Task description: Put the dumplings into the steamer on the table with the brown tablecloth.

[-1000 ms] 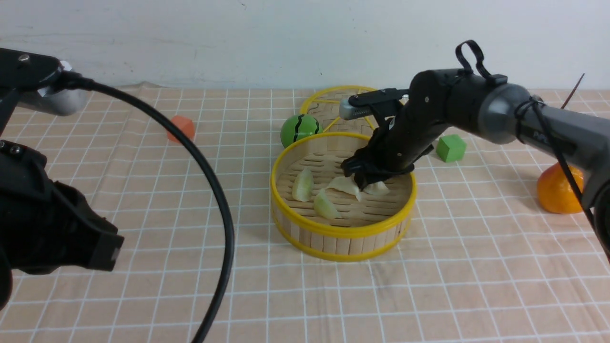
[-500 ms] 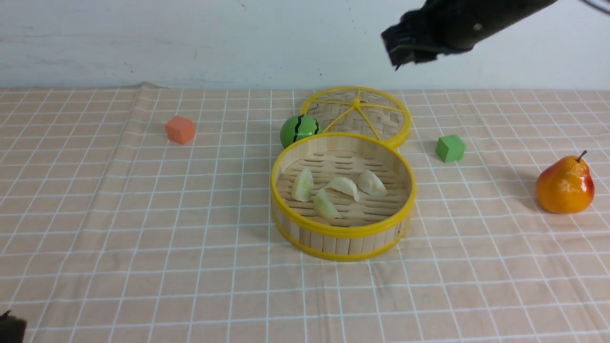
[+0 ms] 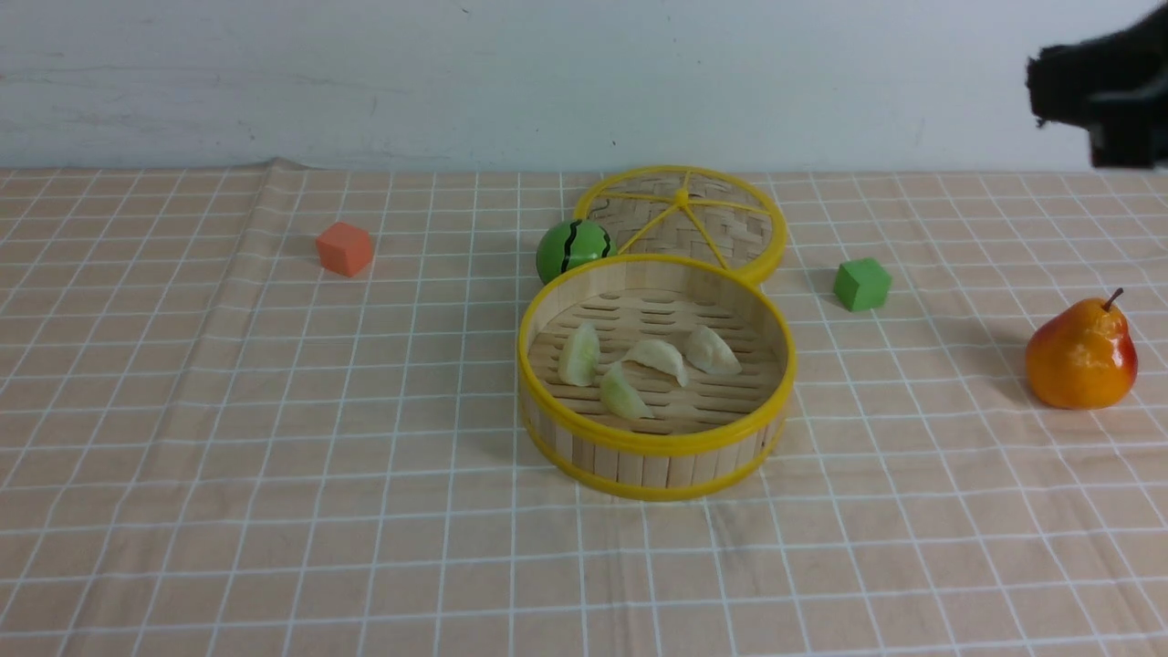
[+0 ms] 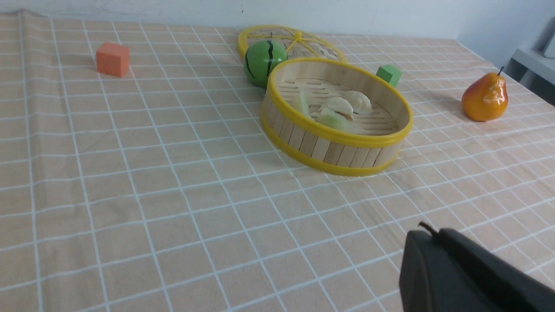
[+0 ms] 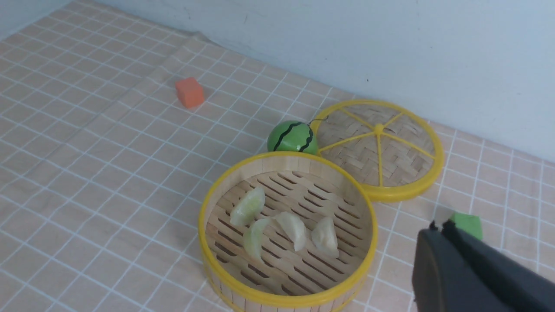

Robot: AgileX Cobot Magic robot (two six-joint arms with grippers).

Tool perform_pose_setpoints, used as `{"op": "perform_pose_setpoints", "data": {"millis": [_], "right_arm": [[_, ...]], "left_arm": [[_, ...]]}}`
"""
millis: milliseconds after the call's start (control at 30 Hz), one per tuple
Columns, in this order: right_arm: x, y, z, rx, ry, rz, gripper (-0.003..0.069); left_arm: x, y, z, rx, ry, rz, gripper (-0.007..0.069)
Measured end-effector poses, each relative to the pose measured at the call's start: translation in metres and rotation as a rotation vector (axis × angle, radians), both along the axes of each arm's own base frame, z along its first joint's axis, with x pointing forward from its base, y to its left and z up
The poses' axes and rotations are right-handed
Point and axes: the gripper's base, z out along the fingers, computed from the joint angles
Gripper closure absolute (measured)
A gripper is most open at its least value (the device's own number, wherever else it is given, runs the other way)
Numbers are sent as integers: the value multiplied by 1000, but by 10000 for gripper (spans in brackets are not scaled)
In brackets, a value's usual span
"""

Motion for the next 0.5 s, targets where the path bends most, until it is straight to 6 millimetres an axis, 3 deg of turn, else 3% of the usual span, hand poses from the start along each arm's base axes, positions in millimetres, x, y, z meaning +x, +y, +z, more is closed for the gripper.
{"op": "perform_pose_setpoints", "data": {"millis": [67,200,300,500], "right_arm": [[-7,-3,-6,3,-7,-2,678],[-43,-17,-19,45,-104,-19,676],[-59,-24,-20,74,-175,-28,676],[-76,-31,-15,109,-261,-37,673]], "left_arm": [[1,0,-2,3,5,0,627],[3,-1,-10,22,41,0,624],[3,-2,-13,30,55,1,622],[3,-2,-13,32,58,1,620]]}}
